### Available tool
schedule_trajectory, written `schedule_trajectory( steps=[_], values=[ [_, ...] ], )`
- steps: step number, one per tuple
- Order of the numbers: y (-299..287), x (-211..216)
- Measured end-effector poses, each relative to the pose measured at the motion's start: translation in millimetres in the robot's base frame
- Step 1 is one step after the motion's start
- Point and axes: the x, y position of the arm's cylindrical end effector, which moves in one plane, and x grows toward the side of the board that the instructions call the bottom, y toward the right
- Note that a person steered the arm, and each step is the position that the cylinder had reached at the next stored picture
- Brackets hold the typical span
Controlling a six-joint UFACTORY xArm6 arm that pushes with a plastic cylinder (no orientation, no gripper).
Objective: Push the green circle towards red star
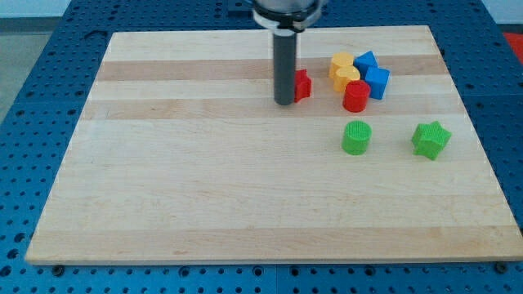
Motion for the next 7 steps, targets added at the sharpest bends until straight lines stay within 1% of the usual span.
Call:
schedule_trajectory(
  steps=[1, 2, 3, 4, 5, 6, 7],
  values=[
    [23.3, -14.0],
    [32.5, -18.4],
    [18.6, 1.4],
    [5.5, 42.7],
    [1.5, 68.5],
    [-15.5, 114.5],
    [-1.7, 151.1]
  ],
)
